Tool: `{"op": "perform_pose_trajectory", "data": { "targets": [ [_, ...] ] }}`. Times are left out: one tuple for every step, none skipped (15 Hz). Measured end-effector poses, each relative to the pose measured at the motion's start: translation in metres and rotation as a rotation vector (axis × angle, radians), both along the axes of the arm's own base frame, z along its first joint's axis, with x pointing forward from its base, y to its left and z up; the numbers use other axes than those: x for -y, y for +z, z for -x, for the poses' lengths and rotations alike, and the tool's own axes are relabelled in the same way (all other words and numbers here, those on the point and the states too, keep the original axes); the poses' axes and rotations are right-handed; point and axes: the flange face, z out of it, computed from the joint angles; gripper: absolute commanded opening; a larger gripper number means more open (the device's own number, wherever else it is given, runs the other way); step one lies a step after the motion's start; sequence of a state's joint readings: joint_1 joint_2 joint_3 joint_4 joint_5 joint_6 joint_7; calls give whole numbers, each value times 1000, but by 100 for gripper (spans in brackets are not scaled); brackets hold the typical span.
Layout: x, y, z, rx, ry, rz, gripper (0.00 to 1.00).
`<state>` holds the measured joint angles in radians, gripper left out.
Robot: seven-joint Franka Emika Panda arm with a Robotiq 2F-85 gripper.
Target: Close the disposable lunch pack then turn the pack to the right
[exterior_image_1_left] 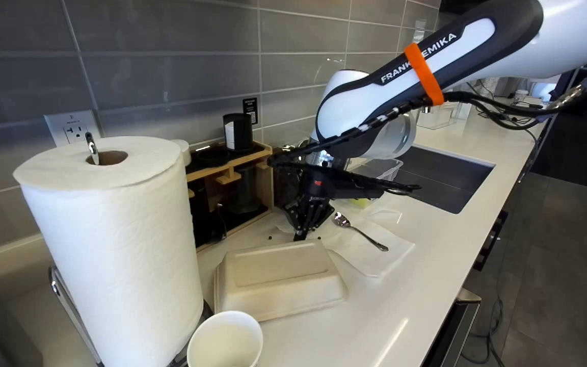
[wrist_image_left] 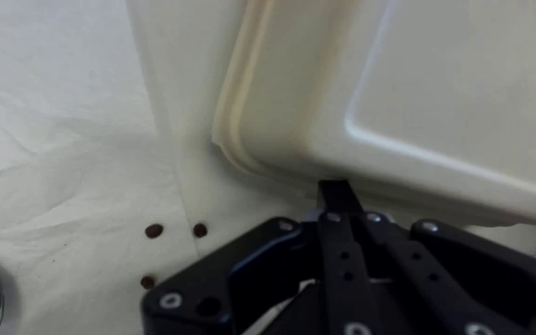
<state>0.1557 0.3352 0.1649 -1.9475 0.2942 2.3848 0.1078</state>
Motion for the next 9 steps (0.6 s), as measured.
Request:
{"op": "perform_pose_trajectory", "data": {
  "targets": [
    [1, -1, 3, -31, -1, -6, 0],
    [2, -2, 7, -67, -2, -11, 0],
    [3, -2, 11, -104, -1, -17, 0],
    [5, -3, 16, -138, -2, -20, 0],
    [6, -4, 22, -170, -6, -23, 0],
    [8, -5, 27, -200, -11, -26, 0],
    [9, -5, 32, -226, -17, -32, 0],
    [10, -6, 37, -247, -23, -40, 0],
    [10, -7, 42, -263, -30, -52, 0]
  ]
}}
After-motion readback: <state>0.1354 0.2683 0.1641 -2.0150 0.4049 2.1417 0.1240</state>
